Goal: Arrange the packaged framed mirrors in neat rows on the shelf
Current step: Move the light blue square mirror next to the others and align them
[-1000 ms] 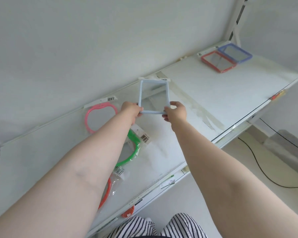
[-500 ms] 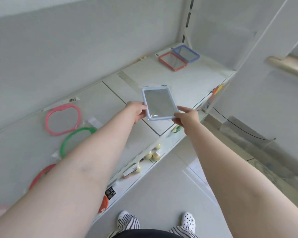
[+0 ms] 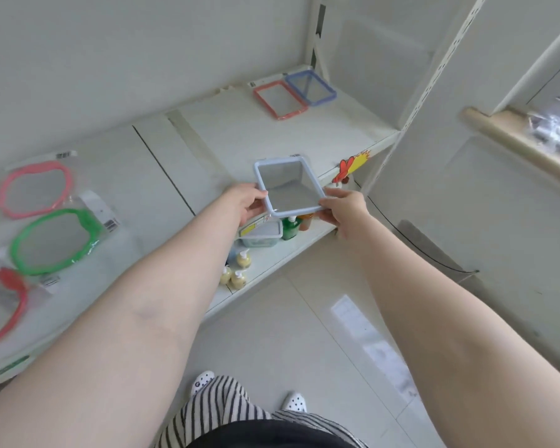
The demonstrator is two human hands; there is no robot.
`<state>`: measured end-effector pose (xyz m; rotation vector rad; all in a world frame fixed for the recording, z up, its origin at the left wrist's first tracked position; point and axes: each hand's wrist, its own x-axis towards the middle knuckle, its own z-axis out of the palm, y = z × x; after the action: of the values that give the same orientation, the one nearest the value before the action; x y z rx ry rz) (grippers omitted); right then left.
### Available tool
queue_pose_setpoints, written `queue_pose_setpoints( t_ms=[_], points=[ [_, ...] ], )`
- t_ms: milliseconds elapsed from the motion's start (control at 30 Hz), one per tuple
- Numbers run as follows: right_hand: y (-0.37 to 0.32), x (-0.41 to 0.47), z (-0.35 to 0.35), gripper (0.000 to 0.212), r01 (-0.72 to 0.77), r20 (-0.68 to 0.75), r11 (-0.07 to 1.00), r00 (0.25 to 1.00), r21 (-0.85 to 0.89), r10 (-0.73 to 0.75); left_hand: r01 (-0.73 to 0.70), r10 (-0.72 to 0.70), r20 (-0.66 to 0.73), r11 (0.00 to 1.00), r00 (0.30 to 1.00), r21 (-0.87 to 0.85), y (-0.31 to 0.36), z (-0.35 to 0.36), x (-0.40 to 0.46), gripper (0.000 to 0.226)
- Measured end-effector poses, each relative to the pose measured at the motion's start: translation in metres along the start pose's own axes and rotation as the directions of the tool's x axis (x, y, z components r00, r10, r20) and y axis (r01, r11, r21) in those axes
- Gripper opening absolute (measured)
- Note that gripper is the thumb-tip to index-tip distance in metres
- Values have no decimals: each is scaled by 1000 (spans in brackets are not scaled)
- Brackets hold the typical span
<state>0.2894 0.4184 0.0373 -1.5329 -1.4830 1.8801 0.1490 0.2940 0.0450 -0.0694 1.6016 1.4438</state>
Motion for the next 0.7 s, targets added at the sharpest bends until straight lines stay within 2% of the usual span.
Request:
queue_pose_setpoints(
  t_ms=[67, 167, 267, 400, 600, 700],
  points=[
    [-5, 8, -7, 36, -6, 14, 1000, 1000, 2, 6, -2, 2, -19, 1000, 1000, -7, 2, 9, 5, 18],
    [-11, 26, -11, 34, 31, 28, 1000, 999, 2, -31, -16, 16, -48, 1000, 999, -7, 11, 19, 14, 33],
    [-19, 46, -8, 31, 49, 12, 999, 999, -1, -49, -33, 32, -73, 999, 997, -16, 24, 27, 28, 27],
    [-47, 76, -3, 28, 84, 32, 996, 996, -8, -84, -43, 37, -95, 997, 995, -65, 45, 35, 67, 40],
    [-100, 124, -8, 28, 104, 26, 993, 994, -57, -103, -53, 48, -57, 994, 997, -92, 79, 60, 117, 39],
    [-119, 143, -8, 28, 90, 48, 995, 995, -36, -89, -72, 63, -83, 991, 995, -113, 94, 67, 134, 40]
  ],
)
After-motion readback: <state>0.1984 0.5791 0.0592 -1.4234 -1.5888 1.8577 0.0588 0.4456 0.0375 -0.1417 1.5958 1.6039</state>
